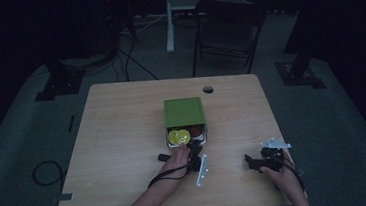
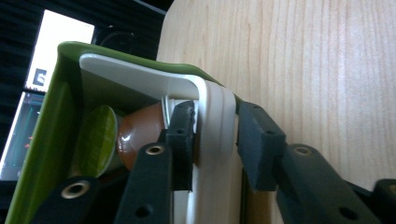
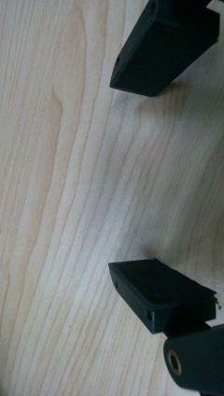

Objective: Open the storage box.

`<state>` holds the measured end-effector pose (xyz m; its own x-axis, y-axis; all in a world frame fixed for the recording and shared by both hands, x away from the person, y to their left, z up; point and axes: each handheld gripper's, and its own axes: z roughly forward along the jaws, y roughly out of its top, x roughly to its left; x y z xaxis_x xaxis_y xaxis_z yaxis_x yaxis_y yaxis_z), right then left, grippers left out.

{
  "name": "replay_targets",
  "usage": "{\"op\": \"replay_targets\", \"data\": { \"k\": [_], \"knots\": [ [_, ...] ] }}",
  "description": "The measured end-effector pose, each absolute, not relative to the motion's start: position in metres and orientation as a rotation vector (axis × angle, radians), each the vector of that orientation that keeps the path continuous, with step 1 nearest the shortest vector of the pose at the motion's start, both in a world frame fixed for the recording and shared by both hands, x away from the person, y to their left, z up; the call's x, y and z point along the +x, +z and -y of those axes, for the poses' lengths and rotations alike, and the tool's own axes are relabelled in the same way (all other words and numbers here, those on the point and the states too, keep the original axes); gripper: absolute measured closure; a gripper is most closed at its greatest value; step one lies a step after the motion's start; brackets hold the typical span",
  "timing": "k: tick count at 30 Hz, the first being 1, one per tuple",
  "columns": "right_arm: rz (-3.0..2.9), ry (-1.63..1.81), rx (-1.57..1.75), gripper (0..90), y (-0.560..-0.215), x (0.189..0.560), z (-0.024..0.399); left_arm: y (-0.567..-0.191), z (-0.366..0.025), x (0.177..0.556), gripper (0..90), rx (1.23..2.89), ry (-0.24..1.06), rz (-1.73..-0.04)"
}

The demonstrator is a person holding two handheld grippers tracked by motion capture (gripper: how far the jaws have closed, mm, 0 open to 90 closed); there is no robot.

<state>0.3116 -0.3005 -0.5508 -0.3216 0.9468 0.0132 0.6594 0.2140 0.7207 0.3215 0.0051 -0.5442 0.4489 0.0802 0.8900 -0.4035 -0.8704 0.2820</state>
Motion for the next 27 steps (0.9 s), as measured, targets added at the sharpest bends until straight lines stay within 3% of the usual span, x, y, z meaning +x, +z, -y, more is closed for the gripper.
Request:
{"op": "replay_targets", "data": {
  "k": [27],
  "knots": [
    [-2.061,0.889,1.485,10.7,-0.551,0.312,0.300,-0.538,-0.003,0.308,72.4,2.295,1.402,0.321]
  ]
}}
